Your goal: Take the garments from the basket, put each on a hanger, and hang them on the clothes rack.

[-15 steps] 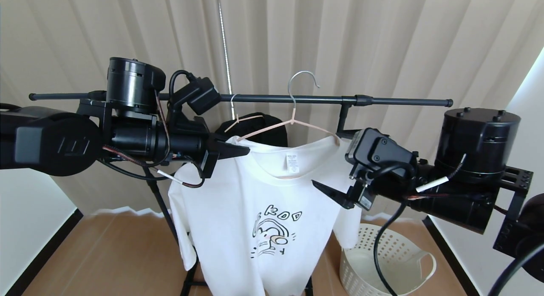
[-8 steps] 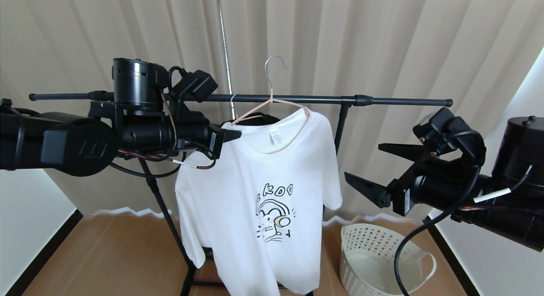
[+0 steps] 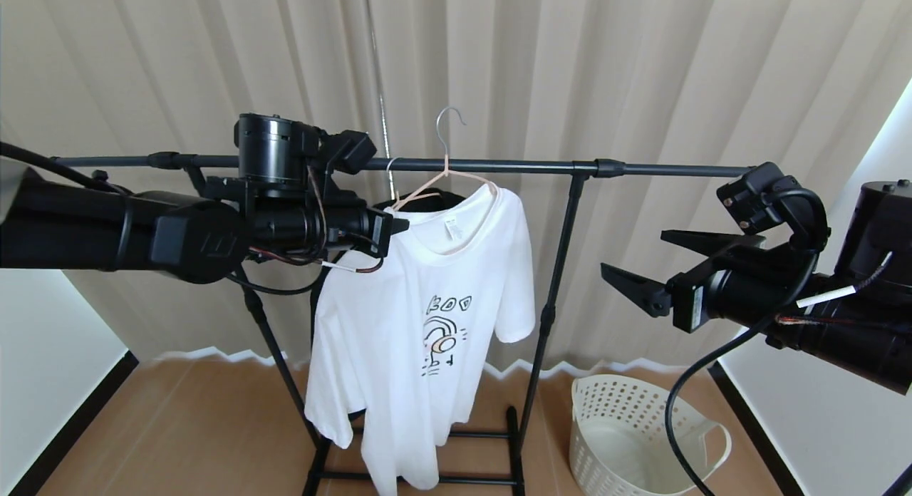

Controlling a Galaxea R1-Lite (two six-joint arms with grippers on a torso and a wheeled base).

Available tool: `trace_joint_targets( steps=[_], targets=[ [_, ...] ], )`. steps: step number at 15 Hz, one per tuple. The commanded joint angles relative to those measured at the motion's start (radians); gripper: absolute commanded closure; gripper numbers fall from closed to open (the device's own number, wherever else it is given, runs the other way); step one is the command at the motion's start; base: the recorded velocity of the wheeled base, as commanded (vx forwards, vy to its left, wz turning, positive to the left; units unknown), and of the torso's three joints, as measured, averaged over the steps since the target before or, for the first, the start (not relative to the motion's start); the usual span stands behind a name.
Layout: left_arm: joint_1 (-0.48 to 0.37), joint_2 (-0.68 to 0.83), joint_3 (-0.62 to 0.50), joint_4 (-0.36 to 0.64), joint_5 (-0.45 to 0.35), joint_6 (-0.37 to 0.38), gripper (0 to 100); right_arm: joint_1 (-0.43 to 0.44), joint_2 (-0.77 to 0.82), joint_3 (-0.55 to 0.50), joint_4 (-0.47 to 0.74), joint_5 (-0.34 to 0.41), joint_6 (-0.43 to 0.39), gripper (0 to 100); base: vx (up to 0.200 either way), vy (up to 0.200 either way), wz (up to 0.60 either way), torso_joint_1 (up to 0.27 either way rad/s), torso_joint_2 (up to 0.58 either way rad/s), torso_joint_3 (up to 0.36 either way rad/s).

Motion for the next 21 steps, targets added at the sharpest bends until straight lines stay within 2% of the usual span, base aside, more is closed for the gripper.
trace_joint_targets(
  steps=[1,3,7,21],
  targets=[
    [-0.004,0.094,-0.072,-0.001,0.009,-0.020,100,-0.012,0.008,0.000,0.000,0.001,-0.001,0,0.000,0.000,0.00,0.000,0.00,0.000],
    [-0.005,0.165,-0.157,0.001,0.042,-0.058,100,-0.028,0.019,-0.008,-0.003,0.001,-0.001,0,0.000,0.000,0.00,0.000,0.00,0.000],
    [-0.005,0.217,-0.207,-0.001,0.056,-0.071,100,-0.029,0.022,-0.007,-0.002,0.001,-0.002,0,0.000,0.000,0.00,0.000,0.00,0.000],
    [-0.005,0.279,-0.226,-0.001,0.054,-0.069,100,-0.031,0.022,-0.005,-0.003,-0.001,-0.002,0,0.000,0.000,0.00,0.000,0.00,0.000]
  ],
)
